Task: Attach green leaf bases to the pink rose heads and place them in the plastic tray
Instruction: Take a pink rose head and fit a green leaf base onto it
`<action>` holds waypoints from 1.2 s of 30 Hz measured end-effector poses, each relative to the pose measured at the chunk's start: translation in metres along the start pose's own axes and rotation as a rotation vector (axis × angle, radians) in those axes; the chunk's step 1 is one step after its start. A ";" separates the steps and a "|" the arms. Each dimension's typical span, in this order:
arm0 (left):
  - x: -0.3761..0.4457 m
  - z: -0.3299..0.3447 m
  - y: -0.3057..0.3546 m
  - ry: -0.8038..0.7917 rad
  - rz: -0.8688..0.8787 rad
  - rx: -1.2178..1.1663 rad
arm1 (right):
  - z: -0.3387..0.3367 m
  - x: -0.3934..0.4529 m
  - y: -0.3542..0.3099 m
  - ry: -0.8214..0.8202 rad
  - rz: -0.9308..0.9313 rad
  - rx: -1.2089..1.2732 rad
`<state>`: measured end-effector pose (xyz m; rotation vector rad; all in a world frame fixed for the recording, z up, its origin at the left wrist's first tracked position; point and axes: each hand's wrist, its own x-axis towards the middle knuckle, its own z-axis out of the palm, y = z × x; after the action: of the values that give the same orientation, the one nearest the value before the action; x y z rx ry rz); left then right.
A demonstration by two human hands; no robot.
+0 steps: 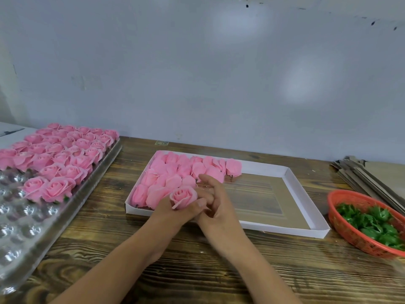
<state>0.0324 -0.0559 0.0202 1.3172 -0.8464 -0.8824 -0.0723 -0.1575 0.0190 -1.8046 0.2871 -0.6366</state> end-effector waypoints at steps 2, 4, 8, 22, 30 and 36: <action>-0.001 0.000 0.000 0.015 -0.002 -0.002 | 0.003 -0.003 -0.003 -0.012 0.009 -0.003; 0.001 0.001 -0.001 0.064 -0.012 -0.022 | 0.005 -0.005 -0.004 0.007 0.004 0.005; 0.003 0.004 -0.002 0.176 -0.003 -0.143 | 0.013 -0.006 -0.005 0.104 0.013 0.039; -0.002 0.009 0.003 0.108 0.037 -0.262 | 0.021 -0.007 -0.006 0.168 -0.003 0.217; -0.003 0.002 0.005 0.003 0.038 -0.238 | 0.011 -0.007 -0.014 -0.066 0.227 0.534; -0.004 0.001 0.002 0.064 0.043 -0.232 | 0.010 -0.007 -0.018 -0.244 0.413 0.721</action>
<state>0.0299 -0.0531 0.0227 1.1158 -0.6973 -0.8725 -0.0746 -0.1408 0.0316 -1.0661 0.2168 -0.1775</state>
